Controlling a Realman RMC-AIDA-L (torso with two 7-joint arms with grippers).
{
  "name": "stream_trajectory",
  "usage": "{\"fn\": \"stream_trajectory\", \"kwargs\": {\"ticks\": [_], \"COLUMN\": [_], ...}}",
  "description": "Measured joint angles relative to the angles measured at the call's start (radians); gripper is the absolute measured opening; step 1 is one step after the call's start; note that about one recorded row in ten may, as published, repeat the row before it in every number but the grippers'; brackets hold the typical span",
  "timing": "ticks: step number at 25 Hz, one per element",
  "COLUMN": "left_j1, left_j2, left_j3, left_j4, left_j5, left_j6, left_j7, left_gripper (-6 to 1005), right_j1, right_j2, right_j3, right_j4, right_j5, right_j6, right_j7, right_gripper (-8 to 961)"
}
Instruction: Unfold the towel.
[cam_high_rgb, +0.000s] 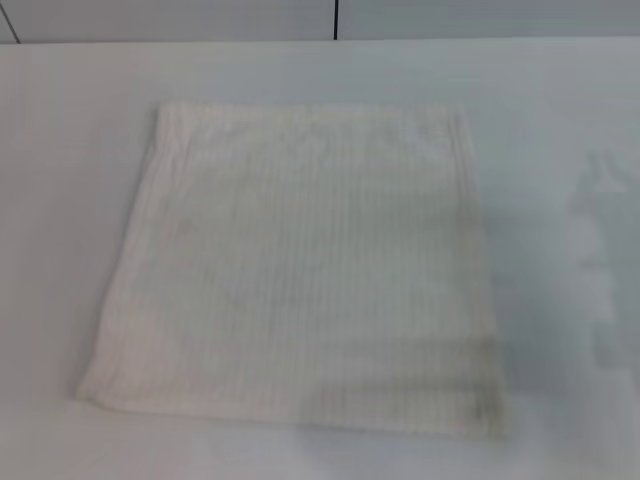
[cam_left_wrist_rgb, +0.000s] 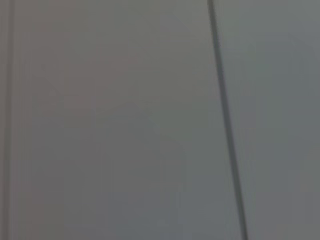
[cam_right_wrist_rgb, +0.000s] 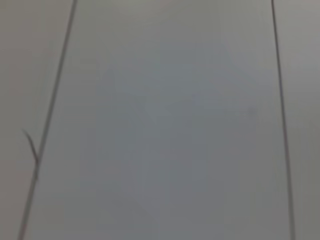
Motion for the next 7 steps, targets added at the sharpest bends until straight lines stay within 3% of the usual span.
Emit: {"fn": "stream_trajectory", "kwargs": {"ticks": [1,3,6,7], "left_j1": [0.000,-0.078,-0.095,-0.095], "left_j2": [0.000,-0.001,-0.001,-0.001], "left_j3": [0.000,-0.016,-0.018,-0.018], "left_j4": [0.000,0.199,0.239,0.239], "left_j5": [0.000,-0.057,-0.073,-0.073], "left_j6": [0.000,0.066,0.072,0.072], "left_j7": [0.000,-0.024,-0.025,-0.025], "left_gripper": [697,746,796,796], "right_j1": [0.000,-0.005,0.000,0.001], "right_j2": [0.000,0.000,0.000,0.000], "right_j3": [0.000,0.003,-0.006,-0.006], "right_j4": [0.000,0.033,0.054,0.056], "right_j5": [0.000,0.030,0.055,0.056], "right_j6": [0.000,-0.024,-0.044,-0.050], "right_j7": [0.000,0.001,0.004,0.005], "right_gripper": [48,52,246,246]}}
